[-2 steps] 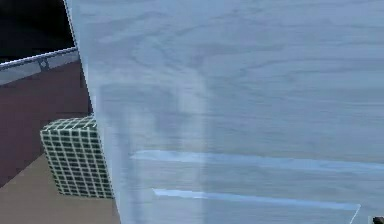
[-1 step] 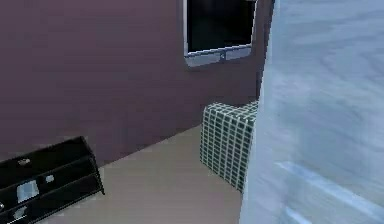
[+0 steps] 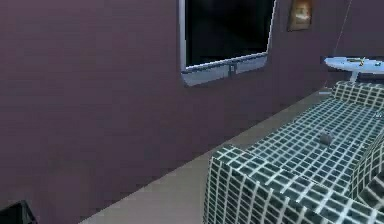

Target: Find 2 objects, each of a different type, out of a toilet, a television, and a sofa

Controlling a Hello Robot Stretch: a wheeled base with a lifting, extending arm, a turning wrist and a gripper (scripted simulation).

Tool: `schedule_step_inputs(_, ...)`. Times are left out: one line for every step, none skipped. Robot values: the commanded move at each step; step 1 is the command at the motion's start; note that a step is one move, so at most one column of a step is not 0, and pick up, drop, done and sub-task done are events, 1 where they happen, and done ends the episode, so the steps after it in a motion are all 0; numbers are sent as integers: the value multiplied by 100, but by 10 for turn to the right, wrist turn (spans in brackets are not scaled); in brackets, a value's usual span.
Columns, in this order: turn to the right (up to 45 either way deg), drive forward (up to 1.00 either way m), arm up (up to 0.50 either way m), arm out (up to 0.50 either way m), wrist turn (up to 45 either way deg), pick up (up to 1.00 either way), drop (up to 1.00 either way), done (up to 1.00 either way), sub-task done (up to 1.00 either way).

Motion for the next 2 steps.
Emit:
schedule_step_inputs(390, 0, 0, 0, 0, 0, 0, 0, 0)
schedule_step_inputs(0, 0, 0, 0, 0, 0, 0, 100, 0)
